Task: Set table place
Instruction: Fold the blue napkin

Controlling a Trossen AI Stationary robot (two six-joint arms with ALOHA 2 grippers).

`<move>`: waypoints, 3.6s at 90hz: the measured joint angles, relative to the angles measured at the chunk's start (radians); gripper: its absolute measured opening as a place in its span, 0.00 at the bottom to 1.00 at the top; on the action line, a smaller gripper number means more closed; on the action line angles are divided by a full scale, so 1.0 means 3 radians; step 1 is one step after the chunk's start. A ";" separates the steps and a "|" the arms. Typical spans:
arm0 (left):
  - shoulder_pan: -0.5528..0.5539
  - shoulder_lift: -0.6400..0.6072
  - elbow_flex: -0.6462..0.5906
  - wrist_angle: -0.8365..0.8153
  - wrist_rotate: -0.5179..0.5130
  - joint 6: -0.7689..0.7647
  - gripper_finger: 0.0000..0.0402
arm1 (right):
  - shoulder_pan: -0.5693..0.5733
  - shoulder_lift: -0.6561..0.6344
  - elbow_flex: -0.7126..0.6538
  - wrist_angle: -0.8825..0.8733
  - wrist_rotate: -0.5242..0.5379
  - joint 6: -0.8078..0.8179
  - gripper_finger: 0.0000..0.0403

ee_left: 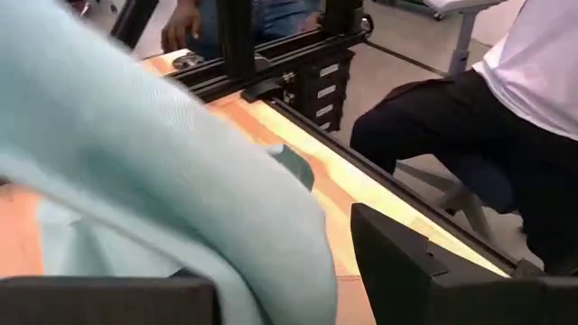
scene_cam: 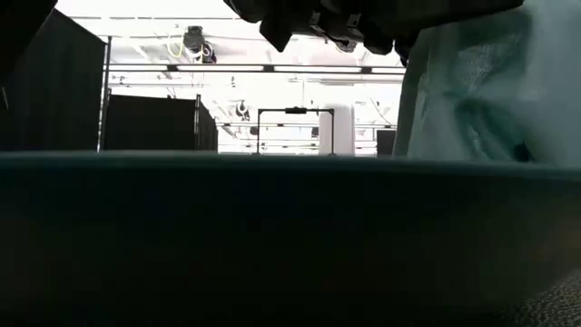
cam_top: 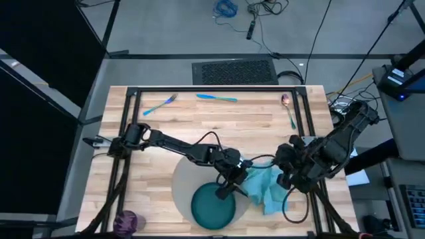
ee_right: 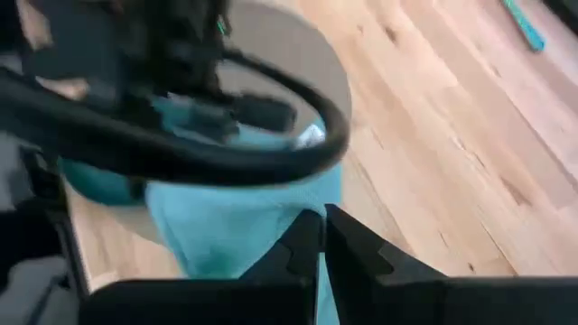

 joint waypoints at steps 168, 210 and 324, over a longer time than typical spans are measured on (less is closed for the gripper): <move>0.0009 -0.0007 0.0005 -0.1126 -0.0594 0.0003 0.21 | 0.0195 -0.0038 0.0271 -0.0752 -0.0568 0.0597 0.00; 0.0012 -0.0007 0.0005 -0.1323 -0.0708 0.0004 0.21 | 0.0232 -0.0035 0.0270 -0.0751 -0.0653 0.0671 0.00; 0.0090 -0.0006 0.0003 -0.1737 -0.1284 0.0003 0.21 | 0.0232 -0.0015 0.0270 -0.0751 -0.0750 0.0725 0.00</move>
